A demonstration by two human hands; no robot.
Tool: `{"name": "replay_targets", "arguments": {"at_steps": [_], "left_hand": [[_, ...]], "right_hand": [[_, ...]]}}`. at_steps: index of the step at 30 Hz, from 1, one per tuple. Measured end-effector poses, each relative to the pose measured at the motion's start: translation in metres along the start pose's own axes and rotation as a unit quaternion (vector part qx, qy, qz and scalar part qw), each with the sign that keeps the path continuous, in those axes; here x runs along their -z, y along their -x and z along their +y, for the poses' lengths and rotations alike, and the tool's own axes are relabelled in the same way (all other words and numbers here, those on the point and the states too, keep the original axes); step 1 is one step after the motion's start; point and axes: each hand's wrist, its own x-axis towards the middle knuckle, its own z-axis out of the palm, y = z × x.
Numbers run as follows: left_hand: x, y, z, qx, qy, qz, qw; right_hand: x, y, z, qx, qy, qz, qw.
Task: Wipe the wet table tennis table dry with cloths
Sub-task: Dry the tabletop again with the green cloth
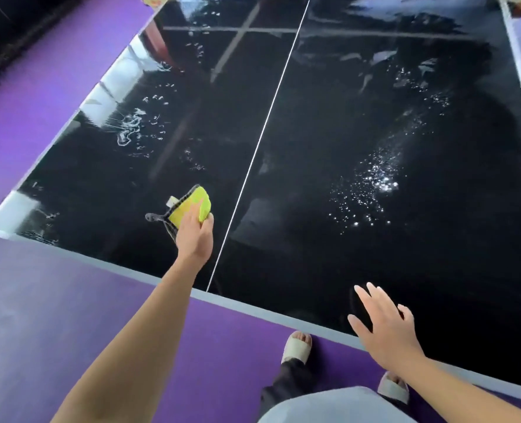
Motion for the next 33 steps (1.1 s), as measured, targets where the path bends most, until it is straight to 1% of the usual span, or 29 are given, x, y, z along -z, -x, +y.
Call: {"name": "replay_targets", "arguments": {"at_steps": [1, 2, 3, 4, 5, 7, 8, 11, 13, 16, 18, 20, 22, 24, 28, 31, 33], "left_hand": [[-0.007, -0.004, -0.013, -0.002, -0.048, -0.069, 0.996], [-0.015, -0.004, -0.028, 0.001, -0.118, -0.135, 0.984], [-0.021, -0.001, -0.039, 0.001, -0.2, -0.185, 0.962], [-0.026, 0.002, -0.048, -0.006, -0.266, -0.198, 0.943], [-0.028, 0.003, -0.054, -0.023, -0.299, -0.183, 0.936], [-0.024, 0.003, -0.061, -0.051, -0.306, -0.135, 0.941], [-0.022, -0.002, -0.067, -0.068, -0.31, -0.124, 0.94], [-0.024, -0.017, -0.085, -0.134, -0.378, -0.156, 0.902], [-0.03, -0.017, -0.087, -0.121, -0.373, -0.152, 0.907], [-0.045, -0.007, -0.081, -0.095, -0.385, -0.106, 0.912], [-0.065, 0.001, -0.071, -0.063, -0.382, -0.068, 0.919], [-0.09, 0.009, -0.053, -0.044, -0.369, -0.052, 0.927], [-0.119, 0.023, -0.031, -0.081, -0.36, -0.079, 0.926], [-0.151, 0.046, -0.01, -0.145, -0.362, -0.121, 0.913], [-0.216, 0.109, 0.025, -0.232, -0.329, -0.174, 0.899], [-0.266, 0.15, 0.051, -0.307, -0.332, -0.215, 0.865], [-0.296, 0.172, 0.072, -0.335, -0.334, -0.245, 0.846]], "right_hand": [[-0.002, 0.001, -0.001, -0.013, 0.009, -0.008, 1.0], [-0.004, 0.002, 0.0, -0.023, 0.017, -0.014, 0.999], [-0.004, 0.003, 0.001, -0.031, 0.023, -0.02, 0.999], [-0.003, 0.004, 0.003, -0.036, 0.027, -0.025, 0.999], [-0.003, 0.005, 0.006, -0.039, 0.029, -0.026, 0.998], [-0.001, 0.006, 0.009, -0.054, 0.023, -0.022, 0.998], [-0.001, 0.006, 0.01, -0.068, 0.018, -0.015, 0.997], [-0.002, 0.009, 0.012, -0.112, -0.006, 0.0, 0.994], [-0.003, 0.012, 0.014, -0.137, -0.02, 0.003, 0.99], [-0.007, 0.018, 0.017, -0.168, -0.058, 0.005, 0.984], [-0.009, 0.024, 0.021, -0.172, -0.088, 0.008, 0.981], [-0.01, 0.03, 0.024, -0.17, -0.13, 0.011, 0.977], [-0.009, 0.036, 0.027, -0.172, -0.159, 0.013, 0.972], [-0.006, 0.043, 0.032, -0.197, -0.17, 0.017, 0.965], [-0.006, 0.06, 0.053, -0.281, -0.108, -0.002, 0.954], [-0.004, 0.073, 0.082, -0.314, -0.097, -0.008, 0.944], [-0.003, 0.084, 0.105, -0.328, -0.104, -0.007, 0.939]]}}
